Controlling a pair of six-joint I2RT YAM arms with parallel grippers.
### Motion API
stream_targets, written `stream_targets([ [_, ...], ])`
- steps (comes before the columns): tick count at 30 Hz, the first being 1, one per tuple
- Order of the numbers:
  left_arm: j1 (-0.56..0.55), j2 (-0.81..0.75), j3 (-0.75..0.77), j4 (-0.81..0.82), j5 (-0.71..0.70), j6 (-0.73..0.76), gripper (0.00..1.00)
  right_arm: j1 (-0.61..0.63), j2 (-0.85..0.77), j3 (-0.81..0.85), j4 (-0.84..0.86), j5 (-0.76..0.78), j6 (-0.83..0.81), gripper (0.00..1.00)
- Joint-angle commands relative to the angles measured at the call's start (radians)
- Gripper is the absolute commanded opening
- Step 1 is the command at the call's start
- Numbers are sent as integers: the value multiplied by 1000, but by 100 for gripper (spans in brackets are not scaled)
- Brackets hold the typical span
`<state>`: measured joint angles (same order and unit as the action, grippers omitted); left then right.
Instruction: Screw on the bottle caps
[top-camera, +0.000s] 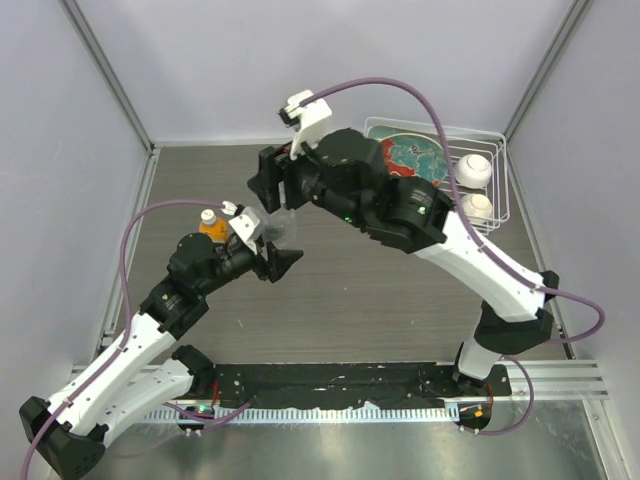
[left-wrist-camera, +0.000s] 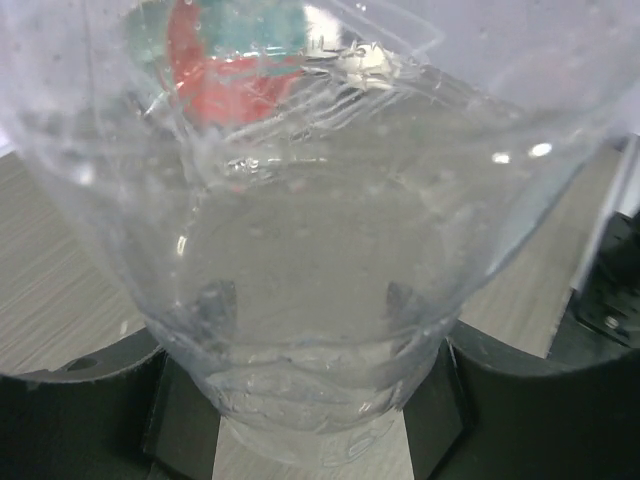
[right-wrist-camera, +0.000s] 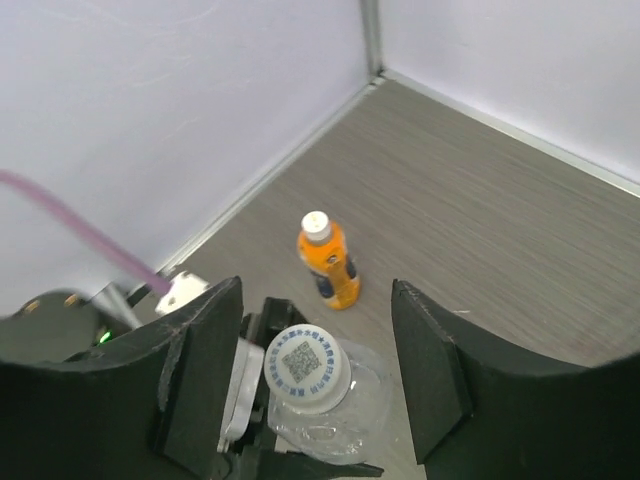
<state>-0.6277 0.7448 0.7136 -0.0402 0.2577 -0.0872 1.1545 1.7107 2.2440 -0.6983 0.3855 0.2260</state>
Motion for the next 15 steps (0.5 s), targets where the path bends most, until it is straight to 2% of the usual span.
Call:
stream_targets([
  [1,3,-5,-6,57,259,-9,0,-33,-154,-19,-23,-316,-37,67],
  [4,3,-1,-5,43,389,9,0,-45,-226,-82,-21,-494,-92,69],
  [5,3,-1,-5,43,497,15,0,-45,-247,-105,-20,-540,-137,70],
  [7,3,5,-2,43,616,29,0,-47,-311,-196,20,-631,-169,70],
  [8,3,5,0,43,755,33,0,-47,-333,-233,43,-658,-183,70],
  [11,3,14,3,43,920,23,1,-53,-394,-351,117,-799,-215,70],
  [12,3,18,3,43,1024,21,2,-55,-405,-391,132,-842,-221,69],
  [15,3,19,7,22,1161,17,4,-58,-436,-457,209,-1000,-221,69],
])
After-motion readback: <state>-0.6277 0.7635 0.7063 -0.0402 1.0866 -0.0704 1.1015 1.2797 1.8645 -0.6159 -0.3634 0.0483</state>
